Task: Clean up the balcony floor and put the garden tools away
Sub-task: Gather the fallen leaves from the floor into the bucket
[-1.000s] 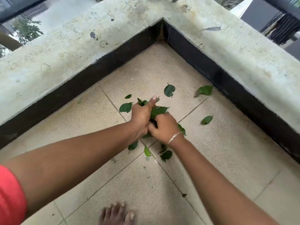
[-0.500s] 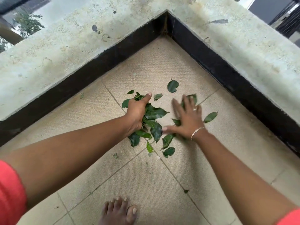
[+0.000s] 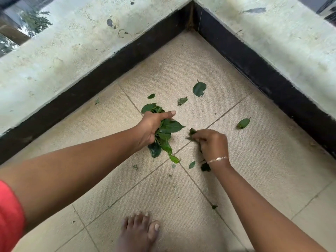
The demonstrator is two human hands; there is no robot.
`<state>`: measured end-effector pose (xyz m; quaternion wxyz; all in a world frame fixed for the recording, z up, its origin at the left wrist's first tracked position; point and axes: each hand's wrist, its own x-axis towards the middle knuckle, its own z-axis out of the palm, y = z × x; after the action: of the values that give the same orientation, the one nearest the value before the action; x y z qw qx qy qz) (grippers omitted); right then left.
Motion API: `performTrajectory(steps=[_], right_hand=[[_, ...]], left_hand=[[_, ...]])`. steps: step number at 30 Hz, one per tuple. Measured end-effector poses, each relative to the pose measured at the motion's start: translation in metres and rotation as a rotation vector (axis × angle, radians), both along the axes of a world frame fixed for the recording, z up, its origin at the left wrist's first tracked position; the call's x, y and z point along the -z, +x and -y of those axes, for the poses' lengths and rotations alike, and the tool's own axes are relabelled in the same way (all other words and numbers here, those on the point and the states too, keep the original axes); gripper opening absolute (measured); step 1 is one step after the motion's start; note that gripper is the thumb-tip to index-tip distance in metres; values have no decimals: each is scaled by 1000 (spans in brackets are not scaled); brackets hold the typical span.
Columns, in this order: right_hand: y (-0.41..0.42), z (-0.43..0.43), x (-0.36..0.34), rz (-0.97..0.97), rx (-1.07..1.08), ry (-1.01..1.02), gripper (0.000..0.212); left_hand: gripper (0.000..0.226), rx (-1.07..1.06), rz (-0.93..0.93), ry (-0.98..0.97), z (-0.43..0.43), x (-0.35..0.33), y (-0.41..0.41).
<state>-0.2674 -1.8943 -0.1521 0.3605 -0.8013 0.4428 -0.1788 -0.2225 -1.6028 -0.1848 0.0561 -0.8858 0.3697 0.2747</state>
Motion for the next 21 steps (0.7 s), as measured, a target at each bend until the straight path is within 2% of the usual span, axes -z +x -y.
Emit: performTrajectory(steps=[2, 4, 8, 11, 13, 15, 17, 19, 21], right_hand=[[14, 7, -15, 112, 198, 283, 24], [27, 8, -26, 235, 248, 413, 25], [42, 3, -35, 207, 256, 274, 18], [40, 4, -38, 85, 185, 109, 26], [32, 9, -40, 76, 55, 158, 22], [16, 18, -45, 118, -104, 368, 21], [-10, 32, -44, 101, -88, 455, 43], [-38, 45, -33, -79, 89, 243, 58], [-60, 46, -24, -303, 175, 131, 82]], left_hand=[[91, 90, 63, 13, -6, 3, -2], [91, 125, 63, 10, -7, 1, -2], [91, 136, 132, -23, -7, 3, 0], [90, 164, 131, -22, -7, 2, 0], [90, 167, 119, -13, -6, 1, 0], [90, 175, 92, 24, -5, -3, 0], [90, 197, 58, 71, -6, -3, 0], [90, 196, 21, 101, -6, -5, 2], [89, 206, -9, 138, -7, -8, 2]])
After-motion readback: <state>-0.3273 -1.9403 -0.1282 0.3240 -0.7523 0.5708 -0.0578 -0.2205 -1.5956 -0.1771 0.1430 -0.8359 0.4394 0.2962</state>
